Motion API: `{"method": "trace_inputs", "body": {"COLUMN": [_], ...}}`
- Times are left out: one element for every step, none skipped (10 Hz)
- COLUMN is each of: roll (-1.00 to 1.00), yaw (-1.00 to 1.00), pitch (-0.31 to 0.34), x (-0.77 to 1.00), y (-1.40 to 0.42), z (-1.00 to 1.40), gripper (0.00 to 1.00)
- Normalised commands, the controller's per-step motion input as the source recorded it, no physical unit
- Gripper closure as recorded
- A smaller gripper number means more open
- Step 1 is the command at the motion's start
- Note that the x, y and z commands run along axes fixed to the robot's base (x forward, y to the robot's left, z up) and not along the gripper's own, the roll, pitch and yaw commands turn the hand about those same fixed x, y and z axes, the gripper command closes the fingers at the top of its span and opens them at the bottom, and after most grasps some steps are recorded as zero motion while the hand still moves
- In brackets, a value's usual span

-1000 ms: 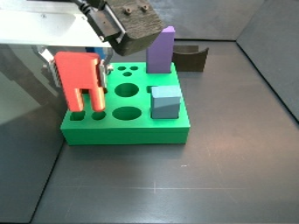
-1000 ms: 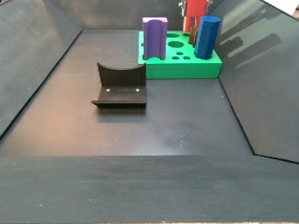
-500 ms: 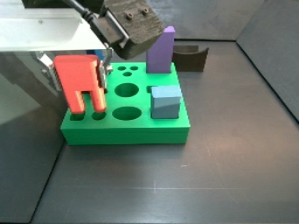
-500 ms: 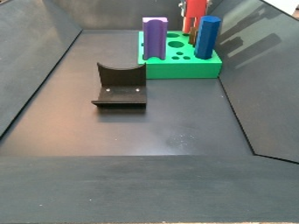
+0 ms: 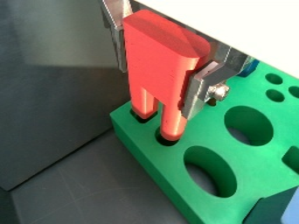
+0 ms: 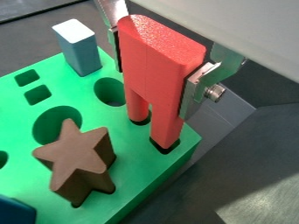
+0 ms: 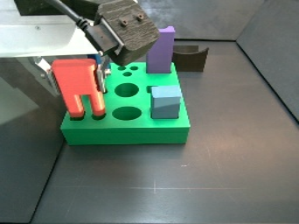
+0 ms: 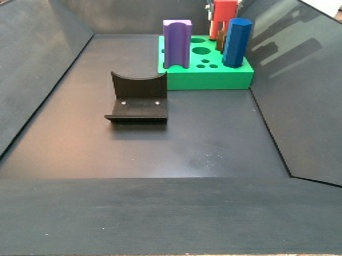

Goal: Pick up the square-circle object. Move up. Rotate the square-circle object. Move to above the board. Insert the square-circle object.
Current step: Insert the square-circle object.

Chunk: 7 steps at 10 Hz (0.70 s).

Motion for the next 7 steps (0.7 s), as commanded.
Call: {"method": "trace_inputs", "body": {"roll": [0.04,0.11,0.12,0.18,0.17,0.11,0.09], "yaw": [-0.01,0.0,0.0,-0.02,-0.03,-0.11,-0.25], "pitch": [-0.167,-0.176,-0.131,-0.059,-0.033,-0.057,-0.121], "x": [0.02,0.0,0.0,0.0,0.0,0.04,0.01], "y": [-0.05,0.0,0.0,0.0,0.04,0.0,0.0], "z": [-0.82,-0.86,-0.76,-0.59,-0.56,-0.66,-0.77], "gripper": [1.0,1.0,1.0,1.0,1.0,1.0,1.0]}}
